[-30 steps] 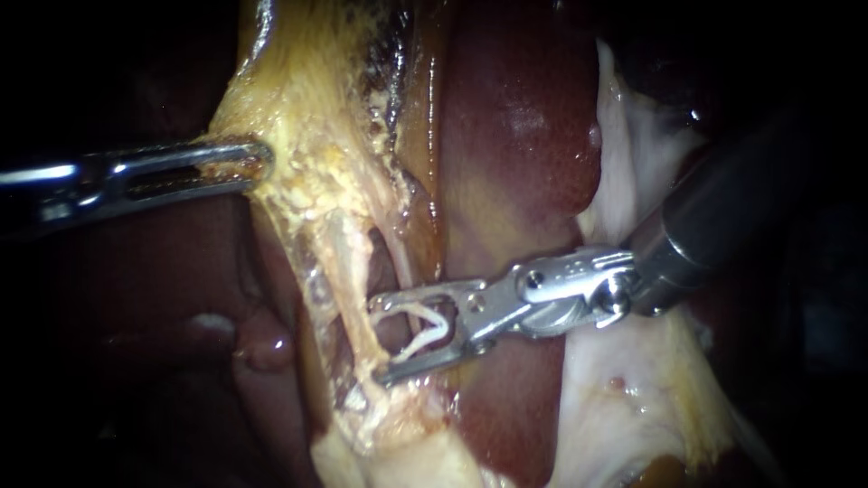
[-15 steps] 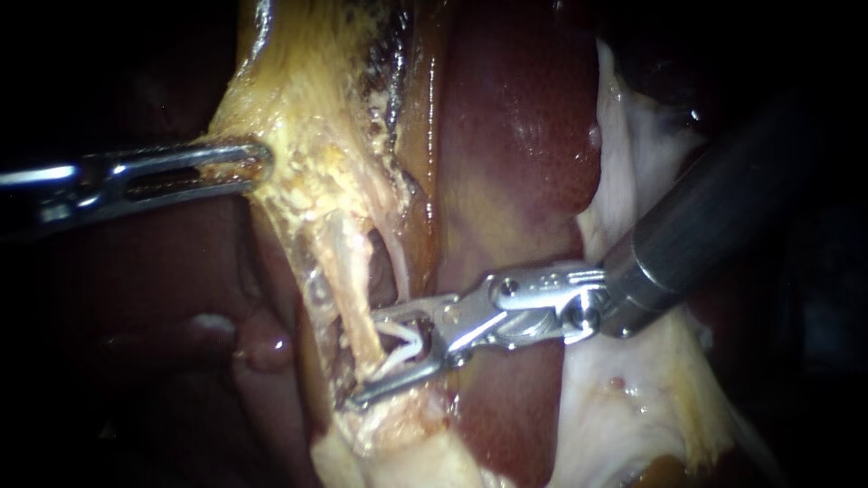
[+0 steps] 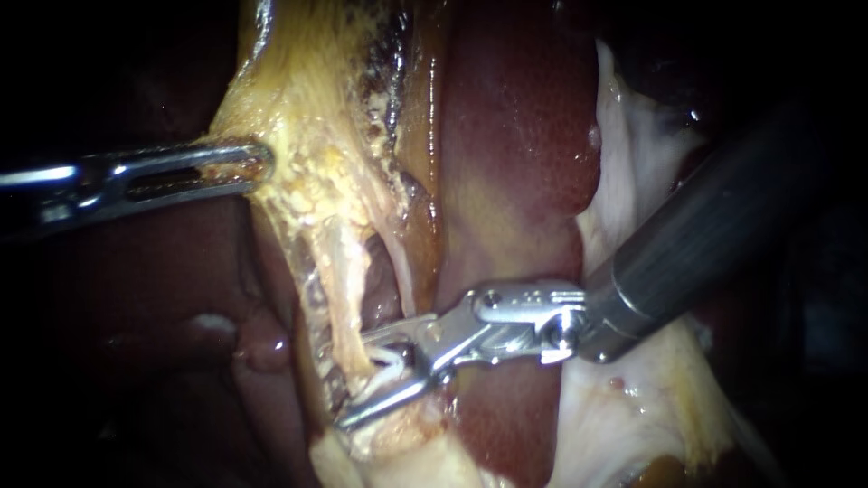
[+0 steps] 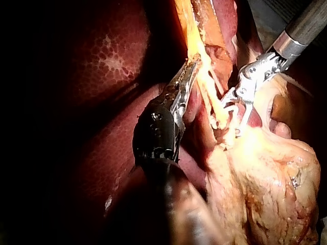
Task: Clipping first clip left tube
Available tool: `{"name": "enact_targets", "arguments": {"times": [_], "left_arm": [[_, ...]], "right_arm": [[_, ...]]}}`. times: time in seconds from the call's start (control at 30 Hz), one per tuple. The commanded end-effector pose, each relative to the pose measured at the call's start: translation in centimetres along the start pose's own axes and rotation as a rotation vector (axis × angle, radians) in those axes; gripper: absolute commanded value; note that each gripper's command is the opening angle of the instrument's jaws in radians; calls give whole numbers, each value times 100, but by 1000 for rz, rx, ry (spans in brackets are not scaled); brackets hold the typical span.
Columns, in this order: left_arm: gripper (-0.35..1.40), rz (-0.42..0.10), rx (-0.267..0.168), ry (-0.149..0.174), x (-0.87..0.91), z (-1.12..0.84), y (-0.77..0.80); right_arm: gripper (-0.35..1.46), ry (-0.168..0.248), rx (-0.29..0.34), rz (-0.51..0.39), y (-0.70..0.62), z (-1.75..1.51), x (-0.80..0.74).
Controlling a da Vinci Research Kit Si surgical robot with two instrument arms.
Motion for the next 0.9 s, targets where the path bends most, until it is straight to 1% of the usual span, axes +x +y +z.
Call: {"name": "enact_targets", "arguments": {"times": [0.03,0.2,0.27,0.3,0.37,0.43,0.63,0.9], "left_arm": [[-35,0,0,0,1,1,0],[-35,0,-2,-1,1,2,-1],[-35,0,-2,-1,2,3,-1],[-35,0,-2,-1,2,3,-1],[-35,0,-2,-1,2,3,-1],[-35,0,-2,-1,2,3,-1],[-35,0,-2,-1,2,3,-1],[-35,0,-1,-1,2,3,0]], "right_arm": [[45,-1,0,0,0,0,0],[32,-1,0,-2,-1,0,-1],[22,-2,0,2,-2,1,-3],[0,-3,1,2,-2,1,-4],[-35,3,-11,12,-2,0,-6],[-35,5,-18,29,-2,-2,-7],[-35,6,-26,30,4,-5,-10],[-35,6,-26,29,5,-5,-11]]}}
